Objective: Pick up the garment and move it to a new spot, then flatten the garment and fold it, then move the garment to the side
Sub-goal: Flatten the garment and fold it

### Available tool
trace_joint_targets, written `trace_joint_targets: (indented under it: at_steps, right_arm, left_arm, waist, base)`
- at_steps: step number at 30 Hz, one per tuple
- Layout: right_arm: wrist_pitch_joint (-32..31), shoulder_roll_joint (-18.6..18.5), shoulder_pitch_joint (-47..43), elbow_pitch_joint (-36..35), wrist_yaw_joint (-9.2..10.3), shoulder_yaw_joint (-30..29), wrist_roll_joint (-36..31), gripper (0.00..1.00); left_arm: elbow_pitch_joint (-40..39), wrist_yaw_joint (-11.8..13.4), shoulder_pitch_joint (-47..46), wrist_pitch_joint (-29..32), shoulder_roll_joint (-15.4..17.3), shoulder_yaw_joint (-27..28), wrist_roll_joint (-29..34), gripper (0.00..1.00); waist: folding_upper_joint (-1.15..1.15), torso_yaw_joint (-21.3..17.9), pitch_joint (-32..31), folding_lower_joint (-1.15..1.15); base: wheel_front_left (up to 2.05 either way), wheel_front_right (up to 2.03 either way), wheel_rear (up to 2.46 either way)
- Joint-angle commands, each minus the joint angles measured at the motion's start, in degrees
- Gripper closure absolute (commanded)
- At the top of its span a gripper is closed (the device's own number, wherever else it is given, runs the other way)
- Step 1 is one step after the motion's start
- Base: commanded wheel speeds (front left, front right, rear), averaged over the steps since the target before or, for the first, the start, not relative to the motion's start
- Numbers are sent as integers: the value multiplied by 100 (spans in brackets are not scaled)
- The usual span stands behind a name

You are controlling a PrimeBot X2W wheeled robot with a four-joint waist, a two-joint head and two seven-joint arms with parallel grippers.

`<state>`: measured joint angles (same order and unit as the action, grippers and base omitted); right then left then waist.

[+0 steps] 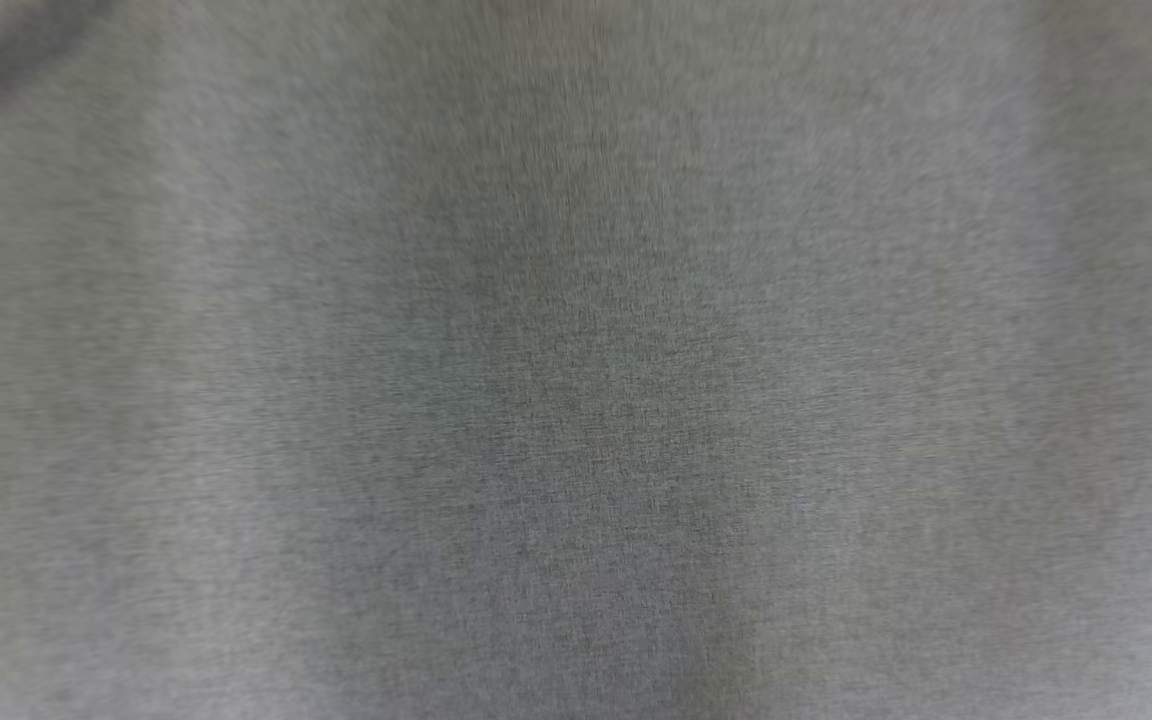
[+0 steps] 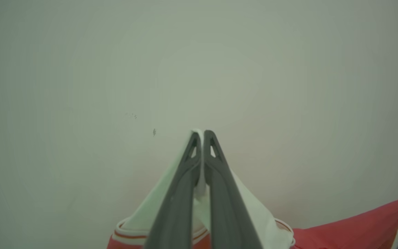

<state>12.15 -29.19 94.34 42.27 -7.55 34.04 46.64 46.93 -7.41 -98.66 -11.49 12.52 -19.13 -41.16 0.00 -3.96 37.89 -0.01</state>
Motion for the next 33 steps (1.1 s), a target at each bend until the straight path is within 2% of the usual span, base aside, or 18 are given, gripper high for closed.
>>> trace_joint_targets:
  at_steps: [1, 4, 8, 9, 16, 20, 26, 33]
  right_arm:
    - [84, -110, -555, -243, 13, 36, 174, 100]
    - [165, -189, -1428, -650, 13, 26, 358, 100]
    - [235, -291, -2625, -1192, 13, -70, 527, 100]
    - [235, -291, -2625, -1192, 13, -70, 527, 100]
    - [278, -410, -4641, -2036, 13, -582, 492, 100]
    - [264, -291, -5657, -2390, 13, -994, 395, 100]
    - [60, -6, -7041, -2842, 13, -1586, 202, 100]
    - [-234, 354, -8342, -3131, 13, -2163, -167, 100]
  left_arm:
    - [-388, -8, 618, -50, 161, 25, -199, 100]
    - [-1093, 17, 1582, -79, 350, 75, -341, 100]
    - [-2285, 364, 3016, -23, 585, 164, -484, 100]
    - [-2285, 364, 3016, -23, 585, 164, -484, 100]
    - [-4505, 1307, 5751, 83, 1011, 500, -717, 100]
    - [-5452, 1684, 7117, 141, 1130, 605, -831, 100]
    - [-6069, 1986, 8723, -23, 946, 622, -1036, 100]
    - [-5824, 1964, 9967, -245, 498, 475, -1189, 100]
  waist:
    - [0, 56, -666, 1]
    - [0, 40, -1014, 1]
    - [0, 8, -1430, 1]
    - [0, 8, -1430, 1]
    - [0, -50, -1929, 1]
    - [0, -68, -2089, 1]
    - [0, -34, -2303, 1]
    - [0, 56, -2650, 1]
  base:
    - [0, 0, 0]
    - [0, 0, 0]
    - [0, 0, 0]
    - [0, 0, 0]
    - [0, 0, 0]
    - [0, 0, 0]
    - [0, 0, 0]
    - [0, 0, 0]
